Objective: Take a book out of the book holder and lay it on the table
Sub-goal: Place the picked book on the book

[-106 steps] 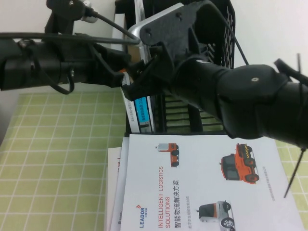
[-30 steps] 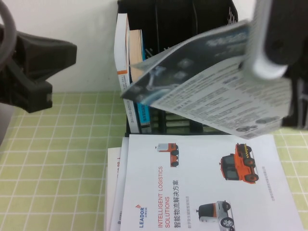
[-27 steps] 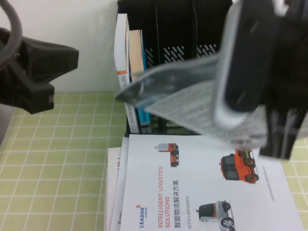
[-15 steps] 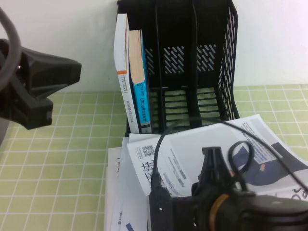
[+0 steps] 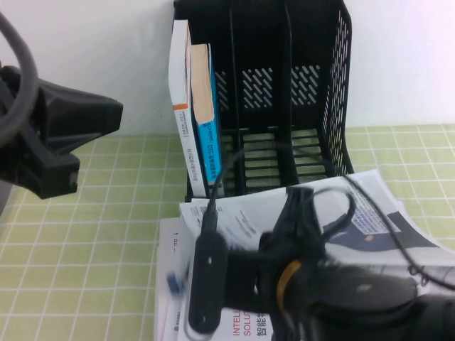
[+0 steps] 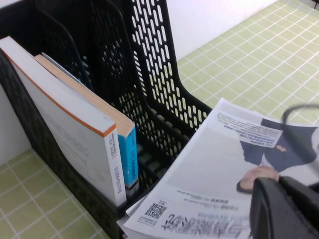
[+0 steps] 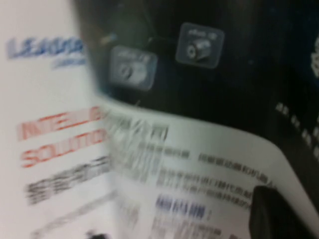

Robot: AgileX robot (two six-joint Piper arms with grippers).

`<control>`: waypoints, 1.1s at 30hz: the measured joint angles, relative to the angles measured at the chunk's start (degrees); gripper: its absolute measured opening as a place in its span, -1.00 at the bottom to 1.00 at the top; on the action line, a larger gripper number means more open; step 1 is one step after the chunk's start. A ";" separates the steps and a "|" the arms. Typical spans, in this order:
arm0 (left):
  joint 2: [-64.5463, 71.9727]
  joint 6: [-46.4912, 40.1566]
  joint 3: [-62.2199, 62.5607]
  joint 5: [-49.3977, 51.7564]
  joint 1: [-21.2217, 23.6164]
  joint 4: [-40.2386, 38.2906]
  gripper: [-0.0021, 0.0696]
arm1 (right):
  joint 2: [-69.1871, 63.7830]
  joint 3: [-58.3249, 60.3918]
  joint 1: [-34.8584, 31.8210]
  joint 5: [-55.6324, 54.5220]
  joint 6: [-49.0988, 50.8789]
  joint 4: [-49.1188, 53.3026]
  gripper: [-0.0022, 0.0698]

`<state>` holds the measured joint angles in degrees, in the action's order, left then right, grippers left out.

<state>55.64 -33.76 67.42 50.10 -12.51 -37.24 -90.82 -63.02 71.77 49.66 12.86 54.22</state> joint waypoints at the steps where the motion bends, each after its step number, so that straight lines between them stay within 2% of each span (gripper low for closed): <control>1: 0.00 0.00 0.00 0.00 0.00 0.00 -0.95 | 1.12 -1.10 0.00 0.57 -0.11 0.24 -0.87; 9: 0.00 0.00 0.00 0.00 0.00 -0.20 -0.95 | 11.65 -5.73 0.00 2.16 -1.82 6.32 -0.87; 16: 0.00 0.70 0.00 0.00 0.00 -0.31 -0.95 | 10.42 -3.38 0.00 0.37 -11.13 -7.60 -0.87; 22: 0.00 1.16 0.00 0.72 0.00 -0.31 -0.95 | 3.97 1.97 0.00 -5.70 -12.31 -10.57 -0.87; 29: 0.00 1.28 0.00 2.09 0.00 -0.42 -0.95 | -1.43 3.30 0.00 -6.78 -4.87 -2.60 -0.87; 33: 0.00 1.28 0.00 2.39 0.00 -0.42 -0.95 | -2.67 3.30 0.00 -6.89 -2.17 -1.93 -0.87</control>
<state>55.64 -32.49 67.42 52.49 -12.51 -37.66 -93.49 -59.72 71.77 42.77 10.70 52.29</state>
